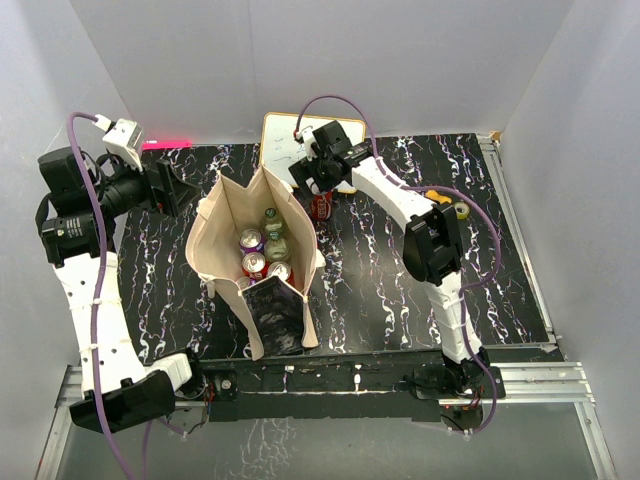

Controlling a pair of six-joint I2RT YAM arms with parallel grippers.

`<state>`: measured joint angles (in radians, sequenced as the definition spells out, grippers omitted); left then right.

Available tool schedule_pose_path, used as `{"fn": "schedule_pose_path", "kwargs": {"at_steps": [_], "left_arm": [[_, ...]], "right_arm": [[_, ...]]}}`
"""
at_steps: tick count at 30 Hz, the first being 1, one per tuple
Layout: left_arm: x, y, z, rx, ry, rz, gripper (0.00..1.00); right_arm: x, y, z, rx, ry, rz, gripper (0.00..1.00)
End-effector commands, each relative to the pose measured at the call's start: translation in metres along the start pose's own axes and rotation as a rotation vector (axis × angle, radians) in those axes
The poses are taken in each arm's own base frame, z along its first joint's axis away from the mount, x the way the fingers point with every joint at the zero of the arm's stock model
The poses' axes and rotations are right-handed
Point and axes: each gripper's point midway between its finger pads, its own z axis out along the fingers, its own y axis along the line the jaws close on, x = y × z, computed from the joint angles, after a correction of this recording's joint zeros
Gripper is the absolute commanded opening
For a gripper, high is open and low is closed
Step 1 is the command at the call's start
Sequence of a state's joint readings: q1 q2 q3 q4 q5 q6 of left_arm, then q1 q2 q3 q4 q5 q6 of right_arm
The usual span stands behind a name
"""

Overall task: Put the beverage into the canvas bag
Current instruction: Pick up the drink from the center of the board.

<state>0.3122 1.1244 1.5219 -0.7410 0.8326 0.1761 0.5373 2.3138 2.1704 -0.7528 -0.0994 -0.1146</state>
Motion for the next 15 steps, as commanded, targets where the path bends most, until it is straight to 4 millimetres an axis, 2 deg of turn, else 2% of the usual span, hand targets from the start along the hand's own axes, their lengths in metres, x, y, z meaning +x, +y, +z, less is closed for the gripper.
{"fn": "schedule_pose_path", "kwargs": {"at_steps": [1,5,9,12,15], "left_arm": [[-0.006,-0.001,-0.003,0.001,-0.020,0.035,0.90],[-0.003,0.000,-0.003,-0.003,-0.015,0.043,0.89],[0.000,-0.001,-0.002,0.005,-0.012,0.040,0.89],[0.004,-0.004,-0.002,0.021,-0.005,0.042,0.89],[0.015,-0.010,-0.002,0.063,0.023,0.066,0.87]], "right_arm": [[-0.017,-0.008,-0.005,0.030,-0.046,-0.033,0.97],[-0.009,-0.008,-0.004,0.032,-0.023,-0.042,0.93],[-0.007,-0.007,-0.007,0.023,-0.021,-0.055,0.80],[-0.013,-0.007,-0.011,0.022,-0.037,-0.065,0.69],[-0.029,-0.006,-0.023,0.015,-0.081,-0.093,0.57]]}}
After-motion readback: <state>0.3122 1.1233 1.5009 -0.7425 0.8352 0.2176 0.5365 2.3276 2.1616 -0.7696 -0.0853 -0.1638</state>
